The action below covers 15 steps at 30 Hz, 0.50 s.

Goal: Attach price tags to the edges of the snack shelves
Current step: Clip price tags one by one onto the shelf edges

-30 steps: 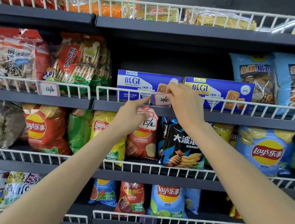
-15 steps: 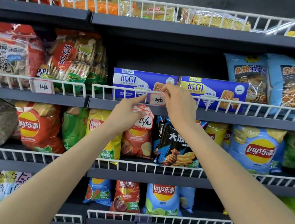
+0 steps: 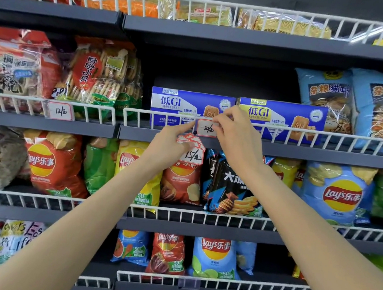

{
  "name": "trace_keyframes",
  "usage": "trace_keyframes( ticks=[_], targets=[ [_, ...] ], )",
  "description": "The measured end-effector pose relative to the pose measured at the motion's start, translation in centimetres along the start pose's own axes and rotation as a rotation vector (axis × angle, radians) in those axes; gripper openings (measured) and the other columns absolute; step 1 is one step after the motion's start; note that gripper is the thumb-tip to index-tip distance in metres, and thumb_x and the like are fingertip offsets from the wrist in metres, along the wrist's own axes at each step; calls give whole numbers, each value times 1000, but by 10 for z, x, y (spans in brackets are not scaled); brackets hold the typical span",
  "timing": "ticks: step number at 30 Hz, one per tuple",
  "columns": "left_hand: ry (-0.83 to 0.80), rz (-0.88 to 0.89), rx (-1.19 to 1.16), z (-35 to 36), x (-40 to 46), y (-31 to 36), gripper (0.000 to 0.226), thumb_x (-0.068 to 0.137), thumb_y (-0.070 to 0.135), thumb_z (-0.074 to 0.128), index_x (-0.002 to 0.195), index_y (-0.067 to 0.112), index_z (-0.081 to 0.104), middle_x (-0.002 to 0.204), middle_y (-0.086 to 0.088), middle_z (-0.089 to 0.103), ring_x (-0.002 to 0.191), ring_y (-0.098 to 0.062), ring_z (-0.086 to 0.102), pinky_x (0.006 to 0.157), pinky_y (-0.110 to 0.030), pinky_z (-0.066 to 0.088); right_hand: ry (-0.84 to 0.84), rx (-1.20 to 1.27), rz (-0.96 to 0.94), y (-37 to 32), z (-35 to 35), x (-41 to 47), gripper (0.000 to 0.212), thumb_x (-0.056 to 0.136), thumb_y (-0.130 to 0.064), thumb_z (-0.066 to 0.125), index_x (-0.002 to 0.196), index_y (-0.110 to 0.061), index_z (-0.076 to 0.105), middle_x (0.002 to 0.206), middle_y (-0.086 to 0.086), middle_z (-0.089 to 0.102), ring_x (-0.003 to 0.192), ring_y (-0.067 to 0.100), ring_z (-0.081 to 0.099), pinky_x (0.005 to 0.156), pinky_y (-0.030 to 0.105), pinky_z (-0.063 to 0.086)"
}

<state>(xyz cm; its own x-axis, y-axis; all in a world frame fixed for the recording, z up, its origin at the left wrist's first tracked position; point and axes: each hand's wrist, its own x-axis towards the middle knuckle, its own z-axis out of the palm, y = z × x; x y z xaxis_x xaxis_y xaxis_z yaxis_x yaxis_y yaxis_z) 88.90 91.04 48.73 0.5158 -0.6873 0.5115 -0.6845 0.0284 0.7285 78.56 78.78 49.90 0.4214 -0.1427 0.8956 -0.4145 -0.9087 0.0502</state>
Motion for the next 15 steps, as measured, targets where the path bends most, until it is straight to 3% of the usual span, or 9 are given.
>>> trace_keyframes(
  ticks=[5, 9, 12, 15],
  targets=[
    [3, -7, 16, 3, 0, 1, 55, 93, 16, 54, 142, 33, 36, 114, 4, 56, 78, -3, 57, 83, -41, 57, -13, -97, -52, -3, -3, 2, 20, 87, -16, 63, 106, -8, 65, 104, 10, 59, 100, 21, 53, 59, 33, 54],
    [3, -11, 36, 5, 0, 3, 57, 93, 17, 54, 143, 34, 33, 119, 0, 56, 77, -3, 56, 84, -43, 57, -23, -133, -68, -1, -6, -1, 17, 87, -17, 64, 103, -11, 67, 98, 7, 57, 94, 21, 52, 53, 29, 49],
    [4, -15, 57, 6, -2, 6, 58, 93, 17, 53, 144, 33, 30, 120, 1, 55, 73, -3, 52, 85, -44, 55, -46, -69, -59, 4, -9, -4, 23, 93, -22, 54, 112, -13, 64, 105, 8, 54, 100, 20, 49, 54, 27, 41],
    [3, -8, 76, 7, -4, 7, 59, 93, 17, 53, 145, 32, 28, 130, -2, 52, 82, -10, 57, 84, -45, 56, -124, -122, -119, 10, -9, -9, 38, 95, -25, 49, 132, -16, 49, 113, 9, 50, 105, 20, 48, 57, 29, 45]
  ],
)
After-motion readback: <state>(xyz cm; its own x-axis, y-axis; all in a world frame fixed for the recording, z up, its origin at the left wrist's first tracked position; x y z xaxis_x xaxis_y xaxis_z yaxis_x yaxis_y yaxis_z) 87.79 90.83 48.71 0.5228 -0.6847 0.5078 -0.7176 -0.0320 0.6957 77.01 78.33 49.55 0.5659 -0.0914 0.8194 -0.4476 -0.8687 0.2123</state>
